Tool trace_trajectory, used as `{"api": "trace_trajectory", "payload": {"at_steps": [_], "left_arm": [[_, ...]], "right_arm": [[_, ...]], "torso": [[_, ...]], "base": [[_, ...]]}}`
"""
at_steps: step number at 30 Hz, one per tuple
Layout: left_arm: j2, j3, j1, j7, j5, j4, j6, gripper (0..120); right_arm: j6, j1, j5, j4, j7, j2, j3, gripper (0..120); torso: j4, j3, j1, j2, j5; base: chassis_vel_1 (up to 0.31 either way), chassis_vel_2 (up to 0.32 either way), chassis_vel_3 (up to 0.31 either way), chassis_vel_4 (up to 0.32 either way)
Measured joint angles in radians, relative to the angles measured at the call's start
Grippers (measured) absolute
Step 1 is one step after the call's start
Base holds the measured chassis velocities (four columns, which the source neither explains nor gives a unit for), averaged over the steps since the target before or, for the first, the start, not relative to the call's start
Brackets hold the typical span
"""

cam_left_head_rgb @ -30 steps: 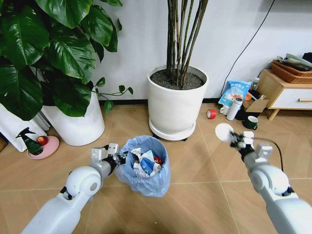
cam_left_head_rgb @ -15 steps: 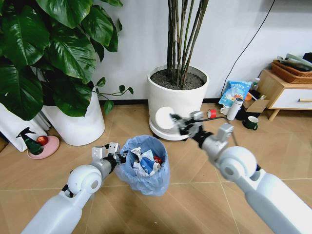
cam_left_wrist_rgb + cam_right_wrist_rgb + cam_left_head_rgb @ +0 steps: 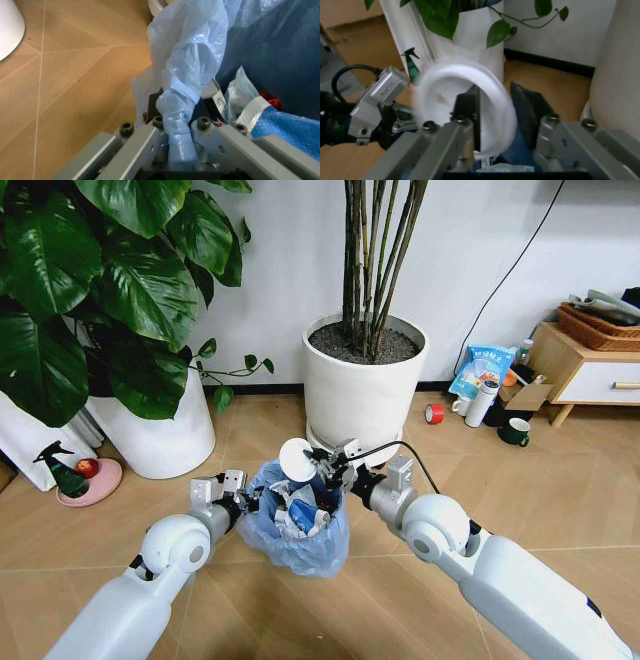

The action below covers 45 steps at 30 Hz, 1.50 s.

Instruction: Pick up the trash bin and place the garbage on the floor into it.

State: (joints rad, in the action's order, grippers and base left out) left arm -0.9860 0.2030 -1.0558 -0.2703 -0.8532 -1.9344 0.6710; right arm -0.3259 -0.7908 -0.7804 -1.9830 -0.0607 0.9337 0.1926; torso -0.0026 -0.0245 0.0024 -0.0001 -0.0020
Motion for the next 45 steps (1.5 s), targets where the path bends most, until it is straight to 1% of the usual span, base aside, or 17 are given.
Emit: {"api": "trace_trajectory", "payload": {"at_steps": [1, 2, 7, 8, 9, 10, 11, 12, 16, 17, 20, 24, 28, 30, 32, 35, 45], "left_arm": [[-0.001, 0.000, 0.001, 0.000, 0.000, 0.000, 0.000, 0], [-0.001, 0.000, 0.001, 0.000, 0.000, 0.000, 0.000, 0], [0.002, 0.006, 0.001, -0.001, -0.001, -0.003, 0.000, 0], [0.002, 0.006, 0.001, -0.001, -0.001, -0.003, 0.000, 0], [0.002, 0.007, -0.001, -0.001, -0.001, -0.005, 0.000, 0], [0.002, 0.007, -0.001, -0.001, -0.002, -0.006, 0.000, 0], [0.002, 0.007, -0.002, -0.002, -0.002, -0.007, 0.000, 0], [0.002, 0.007, -0.002, -0.002, -0.002, -0.007, 0.000, 0], [0.003, 0.008, -0.008, -0.008, -0.002, -0.016, 0.000, 0], [0.003, 0.008, -0.008, -0.008, -0.002, -0.016, 0.000, 0], [0.005, 0.017, -0.018, -0.010, -0.002, -0.024, 0.000, 0], [0.005, 0.024, -0.027, -0.012, -0.002, -0.031, 0.000, 0], [0.014, 0.030, -0.036, -0.014, -0.001, -0.041, -0.001, 0], [0.016, 0.031, -0.037, -0.014, -0.002, -0.042, -0.001, 0], [0.021, 0.034, -0.041, -0.014, -0.002, -0.046, -0.001, 0], [0.024, 0.035, -0.044, -0.014, -0.002, -0.047, -0.001, 0], [0.024, 0.031, -0.047, -0.014, -0.002, -0.054, -0.001, 0]], "right_arm": [[0.000, 0.003, 0.001, 0.002, 0.000, 0.000, 0.007, 30], [0.000, 0.003, 0.001, 0.002, 0.000, 0.000, 0.007, 30], [0.000, 0.003, 0.004, 0.009, 0.000, 0.001, 0.012, 52], [0.000, 0.003, 0.004, 0.009, 0.000, 0.001, 0.012, 52], [0.001, 0.001, 0.004, 0.010, -0.001, 0.001, 0.010, 58], [0.001, 0.000, 0.004, 0.010, -0.001, 0.001, 0.008, 59], [0.002, -0.002, 0.004, 0.010, -0.003, 0.001, 0.005, 67], [0.002, -0.002, 0.004, 0.010, -0.003, 0.001, 0.005, 67], [0.004, -0.019, 0.003, 0.009, -0.029, 0.002, -0.037, 85], [0.004, -0.019, 0.003, 0.009, -0.029, 0.002, -0.037, 85], [0.012, -0.063, 0.017, -0.003, -0.065, 0.002, -0.103, 97], [0.032, -0.116, 0.075, -0.009, -0.098, 0.000, -0.162, 100], [0.060, -0.215, 0.202, -0.025, -0.139, 0.002, -0.273, 100], [0.061, -0.227, 0.213, -0.028, -0.139, 0.003, -0.288, 100], [0.061, -0.287, 0.256, -0.047, -0.140, 0.009, -0.353, 100], [0.061, -0.340, 0.284, -0.064, -0.140, 0.016, -0.393, 100], [0.058, -0.426, 0.309, -0.107, -0.141, 0.029, -0.426, 100]], "torso": [[0.0000, 0.000, 0.000, 0.000, 0.0000], [0.0000, 0.000, 0.000, 0.000, 0.0000], [0.0000, 0.000, 0.000, 0.000, 0.0003], [0.0000, 0.000, 0.000, 0.000, 0.0003], [0.0000, 0.000, 0.000, 0.000, 0.0002], [0.0000, 0.000, 0.000, 0.000, 0.0001], [0.0000, 0.000, 0.000, 0.000, 0.0001], [0.0000, 0.000, 0.000, 0.000, 0.0001], [0.0001, 0.000, 0.000, 0.000, 0.0001], [0.0001, 0.000, 0.000, 0.000, 0.0001], [0.0001, 0.000, 0.000, 0.000, 0.0002], [0.0000, 0.000, 0.000, 0.000, 0.0001], [0.0000, 0.000, 0.000, 0.000, 0.0002], [0.0000, 0.000, 0.000, 0.000, 0.0003], [-0.0001, 0.000, 0.000, 0.000, 0.0000], [-0.0001, 0.000, 0.000, 0.000, 0.0003], [0.0001, 0.000, 0.000, 0.000, 0.0002]], "base": [[0.000, 0.000, 0.000, 0.000], [0.000, 0.000, 0.000, 0.000], [0.000, 0.000, 0.000, 0.000], [0.000, 0.000, 0.000, 0.000], [0.000, 0.000, 0.000, 0.000], [0.000, 0.000, 0.000, 0.000], [0.000, 0.000, 0.000, 0.000], [0.000, 0.000, 0.000, 0.000], [0.000, 0.000, 0.000, 0.000], [0.000, 0.000, 0.000, 0.000], [0.000, 0.000, 0.000, 0.000], [0.000, 0.000, 0.000, 0.000], [0.000, 0.000, 0.000, 0.000], [0.000, 0.000, 0.000, 0.000], [0.000, 0.000, 0.000, 0.000], [0.000, 0.000, 0.000, 0.000], [0.000, 0.000, 0.000, 0.000]]}}
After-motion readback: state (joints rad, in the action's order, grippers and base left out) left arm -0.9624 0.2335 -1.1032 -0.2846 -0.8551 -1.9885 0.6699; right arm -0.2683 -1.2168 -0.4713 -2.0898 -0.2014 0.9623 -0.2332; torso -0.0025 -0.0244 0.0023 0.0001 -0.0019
